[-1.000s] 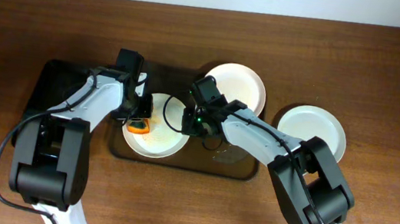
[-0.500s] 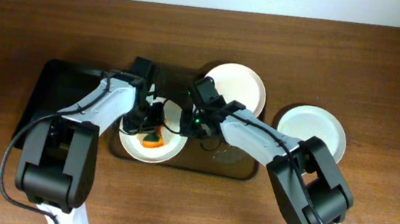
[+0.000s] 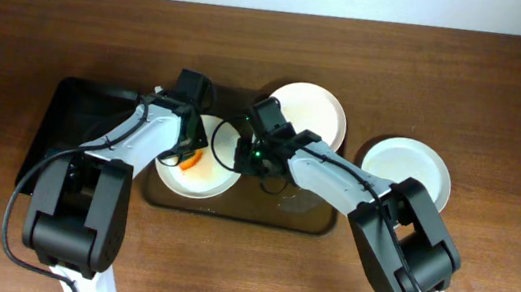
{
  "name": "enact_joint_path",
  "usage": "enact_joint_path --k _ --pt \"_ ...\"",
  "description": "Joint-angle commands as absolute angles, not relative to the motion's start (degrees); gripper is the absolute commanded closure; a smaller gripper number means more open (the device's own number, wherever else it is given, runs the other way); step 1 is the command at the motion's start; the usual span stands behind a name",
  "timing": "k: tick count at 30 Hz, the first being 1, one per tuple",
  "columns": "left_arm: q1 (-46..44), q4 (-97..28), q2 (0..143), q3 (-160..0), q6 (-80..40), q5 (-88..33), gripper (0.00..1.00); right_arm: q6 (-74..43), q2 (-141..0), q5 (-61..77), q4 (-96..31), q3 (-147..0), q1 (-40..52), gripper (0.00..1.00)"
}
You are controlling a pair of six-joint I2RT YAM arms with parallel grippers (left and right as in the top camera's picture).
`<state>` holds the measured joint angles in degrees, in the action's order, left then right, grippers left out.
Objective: Clean dirty plates on tray and stack at the side
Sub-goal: 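Scrub the held plate with the sponge in the left gripper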
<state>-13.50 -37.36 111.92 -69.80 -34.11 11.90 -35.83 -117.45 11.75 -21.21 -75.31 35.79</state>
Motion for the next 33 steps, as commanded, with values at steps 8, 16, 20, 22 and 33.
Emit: enact_joint_path --k 8,16,20,22,33 --pt "-11.33 -47.64 118.15 -65.41 7.86 -21.63 1.00 -34.92 -118.56 10.96 -22.46 -75.44 35.59 0.96" --pt "-9.41 -30.65 118.15 -65.43 -11.62 -4.73 1.00 -34.98 -118.56 10.98 -22.15 -75.44 35.59 0.96" --pt "-9.43 -36.80 118.15 -65.45 -18.83 5.82 1.00 -34.92 -118.56 10.90 -22.15 -75.44 35.59 0.96" --pt "-9.41 -43.33 118.15 -65.45 -18.72 4.69 1.00 -34.74 -118.56 10.76 -22.13 -75.44 35.59 0.96" --pt "-7.38 -41.82 118.15 -68.16 7.53 -25.61 1.00 -34.79 -118.56 11.64 -22.35 -75.44 35.59 0.96"
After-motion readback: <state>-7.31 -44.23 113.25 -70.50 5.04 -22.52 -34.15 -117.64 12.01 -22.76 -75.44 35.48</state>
